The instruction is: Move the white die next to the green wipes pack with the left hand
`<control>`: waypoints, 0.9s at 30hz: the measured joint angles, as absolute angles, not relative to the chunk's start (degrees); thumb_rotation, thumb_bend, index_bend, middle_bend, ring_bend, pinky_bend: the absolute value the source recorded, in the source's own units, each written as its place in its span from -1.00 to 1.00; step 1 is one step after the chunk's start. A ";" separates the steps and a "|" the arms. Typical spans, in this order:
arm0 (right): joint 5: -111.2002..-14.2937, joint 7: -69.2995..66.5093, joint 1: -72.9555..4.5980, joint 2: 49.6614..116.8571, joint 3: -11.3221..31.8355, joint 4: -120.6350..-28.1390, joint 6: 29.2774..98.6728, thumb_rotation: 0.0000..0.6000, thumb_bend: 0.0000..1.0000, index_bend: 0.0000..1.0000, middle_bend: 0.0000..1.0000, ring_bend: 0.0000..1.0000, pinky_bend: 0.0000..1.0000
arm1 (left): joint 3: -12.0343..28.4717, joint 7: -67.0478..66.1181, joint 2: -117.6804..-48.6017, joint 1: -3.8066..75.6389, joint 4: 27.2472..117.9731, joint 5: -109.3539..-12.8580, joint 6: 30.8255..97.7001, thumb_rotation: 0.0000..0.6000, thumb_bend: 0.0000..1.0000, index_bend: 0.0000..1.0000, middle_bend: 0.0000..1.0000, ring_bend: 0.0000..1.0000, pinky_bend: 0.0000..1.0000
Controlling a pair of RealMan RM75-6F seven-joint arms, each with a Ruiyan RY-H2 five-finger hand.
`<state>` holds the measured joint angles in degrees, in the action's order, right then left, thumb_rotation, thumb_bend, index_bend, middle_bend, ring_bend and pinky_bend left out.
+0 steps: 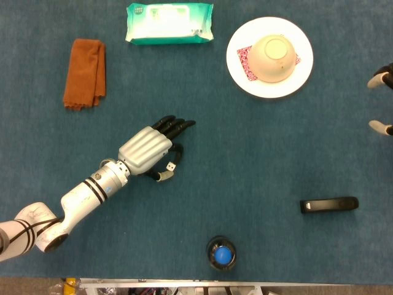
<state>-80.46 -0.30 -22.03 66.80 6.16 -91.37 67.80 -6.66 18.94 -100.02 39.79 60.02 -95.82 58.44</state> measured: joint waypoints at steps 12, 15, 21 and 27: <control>-80.51 -0.55 -22.06 66.89 6.23 -91.22 67.78 1.00 -1.00 -0.24 -0.36 -0.59 -0.62 | -6.28 18.17 -99.35 39.82 60.86 -95.59 58.90 1.00 -0.47 0.22 -1.00 -1.00 -1.00; -80.60 -0.61 -22.03 66.84 6.25 -91.26 67.89 1.00 -1.00 -0.24 -0.36 -0.59 -0.62 | -6.06 17.59 -98.85 39.86 61.47 -95.54 59.11 1.00 -0.47 0.22 -1.00 -1.00 -1.00; -80.67 -0.99 -21.89 66.79 6.26 -91.20 68.08 1.00 -1.00 -0.24 -0.36 -0.59 -0.62 | -5.37 16.08 -97.19 39.85 63.38 -95.00 59.53 1.00 -0.47 0.23 -1.00 -1.00 -1.00; -80.79 -1.56 -21.82 66.97 6.23 -90.88 68.13 1.00 -1.00 -0.24 -0.36 -0.59 -0.62 | -3.77 14.18 -95.11 39.31 65.66 -93.81 61.23 1.00 -0.47 0.23 -1.00 -1.00 -1.00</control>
